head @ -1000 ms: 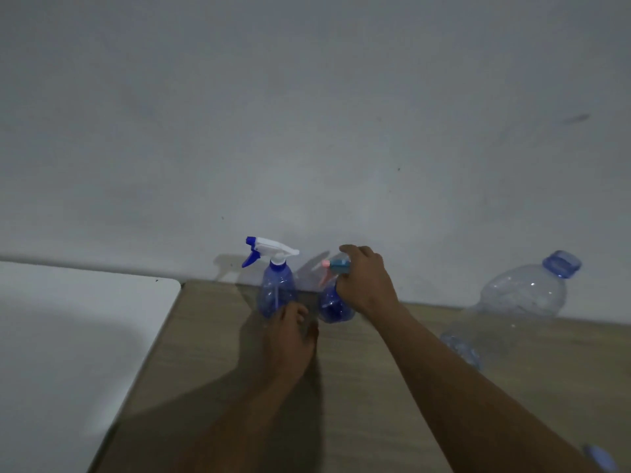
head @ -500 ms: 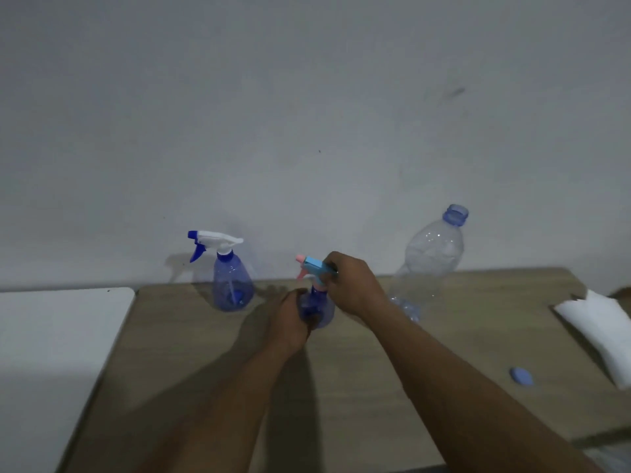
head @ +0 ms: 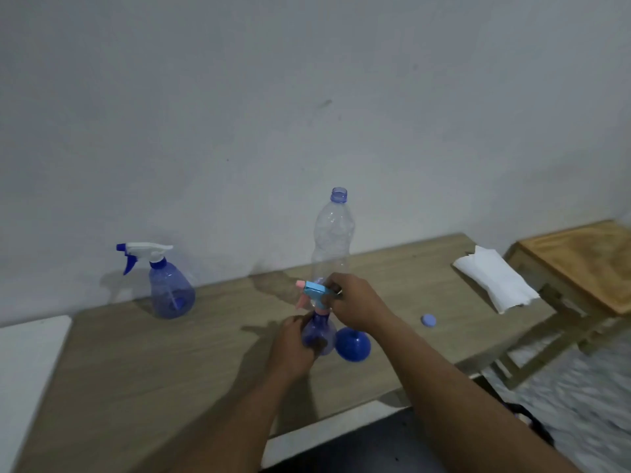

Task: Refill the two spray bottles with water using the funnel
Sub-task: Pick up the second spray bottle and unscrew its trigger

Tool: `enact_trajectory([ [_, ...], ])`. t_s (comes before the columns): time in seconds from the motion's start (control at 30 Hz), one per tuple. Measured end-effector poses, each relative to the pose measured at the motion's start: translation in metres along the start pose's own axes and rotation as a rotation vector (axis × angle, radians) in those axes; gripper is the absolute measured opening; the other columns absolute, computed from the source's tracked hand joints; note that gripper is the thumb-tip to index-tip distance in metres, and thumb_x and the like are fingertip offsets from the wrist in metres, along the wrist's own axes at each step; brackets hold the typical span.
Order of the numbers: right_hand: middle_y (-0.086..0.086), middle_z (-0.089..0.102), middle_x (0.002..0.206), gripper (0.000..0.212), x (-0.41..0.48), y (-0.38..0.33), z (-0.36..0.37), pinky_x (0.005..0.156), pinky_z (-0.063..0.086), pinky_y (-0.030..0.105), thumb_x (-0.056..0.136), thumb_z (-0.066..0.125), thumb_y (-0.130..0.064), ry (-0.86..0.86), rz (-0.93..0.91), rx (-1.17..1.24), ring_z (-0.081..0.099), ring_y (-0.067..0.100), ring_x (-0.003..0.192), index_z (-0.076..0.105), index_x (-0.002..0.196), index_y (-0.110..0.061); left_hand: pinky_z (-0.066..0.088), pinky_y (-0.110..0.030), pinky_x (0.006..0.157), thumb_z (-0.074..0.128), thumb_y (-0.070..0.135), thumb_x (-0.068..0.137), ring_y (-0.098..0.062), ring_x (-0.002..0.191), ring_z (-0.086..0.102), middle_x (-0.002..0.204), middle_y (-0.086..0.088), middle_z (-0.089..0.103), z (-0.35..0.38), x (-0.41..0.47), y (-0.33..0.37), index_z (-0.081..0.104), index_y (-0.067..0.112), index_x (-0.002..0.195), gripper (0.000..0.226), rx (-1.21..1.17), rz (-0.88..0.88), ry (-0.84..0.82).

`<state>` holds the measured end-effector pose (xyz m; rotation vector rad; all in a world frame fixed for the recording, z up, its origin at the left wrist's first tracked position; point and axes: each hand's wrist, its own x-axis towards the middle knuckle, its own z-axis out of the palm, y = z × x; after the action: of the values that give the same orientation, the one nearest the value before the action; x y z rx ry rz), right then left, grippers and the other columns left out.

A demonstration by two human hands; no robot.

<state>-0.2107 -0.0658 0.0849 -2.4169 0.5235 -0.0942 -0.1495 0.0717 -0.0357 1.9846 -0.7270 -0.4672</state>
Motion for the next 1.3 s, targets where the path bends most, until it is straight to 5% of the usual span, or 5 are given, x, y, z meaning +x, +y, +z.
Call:
enact_trajectory([
  [0.4, 0.002, 0.071, 0.1, 0.038, -0.026, 0.045, 0.037, 0.077, 0.052, 0.034, 0.077, 0.081, -0.034, -0.056, -0.024, 0.105, 0.066, 0.02, 0.091, 0.063, 0.105, -0.016, 0.052, -0.029, 0.086, 0.076, 0.007, 0.073, -0.012, 0.099, 0.065, 0.11, 0.008, 0.068, 0.044, -0.042, 0.008, 0.063, 0.025, 0.113, 0.047, 0.014, -0.206, 0.234],
  [0.63, -0.009, 0.066, 0.076, 0.027, -0.032, 0.058, 0.068, 0.055, 0.043, 0.011, 0.08, 0.08, -0.031, 0.117, 0.032, 0.354, 0.06, -0.002, 0.065, 0.061, 0.093, -0.018, 0.044, -0.007, 0.085, 0.064, -0.001, 0.08, 0.004, 0.096, 0.06, 0.111, 0.018, 0.064, 0.046, -0.055, 0.012, 0.06, 0.03, 0.119, 0.05, 0.036, -0.21, 0.265],
  [0.93, -0.014, 0.07, 0.102, 0.052, -0.016, 0.077, 0.065, 0.076, 0.057, 0.027, 0.089, 0.073, -0.017, -0.131, -0.077, 0.547, 0.07, 0.007, 0.092, 0.038, 0.125, -0.031, 0.042, -0.001, 0.071, 0.061, -0.005, 0.08, -0.006, 0.089, 0.066, 0.101, 0.008, 0.07, 0.047, -0.052, 0.013, 0.064, 0.022, 0.117, 0.046, -0.055, -0.25, 0.294],
  [1.13, -0.014, 0.067, 0.098, 0.024, -0.01, 0.082, 0.081, 0.073, 0.048, 0.009, 0.083, 0.08, -0.026, -0.034, -0.097, 0.507, 0.064, -0.002, 0.093, 0.059, 0.095, -0.029, 0.044, -0.003, 0.07, 0.057, -0.005, 0.083, 0.008, 0.088, 0.063, 0.097, 0.014, 0.067, 0.046, -0.052, 0.021, 0.061, 0.021, 0.121, 0.047, -0.034, -0.284, 0.275],
  [1.3, -0.016, 0.065, 0.106, 0.029, -0.01, 0.088, 0.077, 0.085, 0.053, 0.019, 0.093, 0.069, -0.022, -0.066, -0.248, 0.417, 0.063, -0.002, 0.101, 0.062, 0.121, -0.024, 0.036, 0.005, 0.074, 0.06, -0.008, 0.083, 0.023, 0.081, 0.054, 0.1, 0.015, 0.061, 0.043, -0.054, 0.032, 0.06, 0.019, 0.125, 0.05, -0.021, -0.249, 0.281],
])
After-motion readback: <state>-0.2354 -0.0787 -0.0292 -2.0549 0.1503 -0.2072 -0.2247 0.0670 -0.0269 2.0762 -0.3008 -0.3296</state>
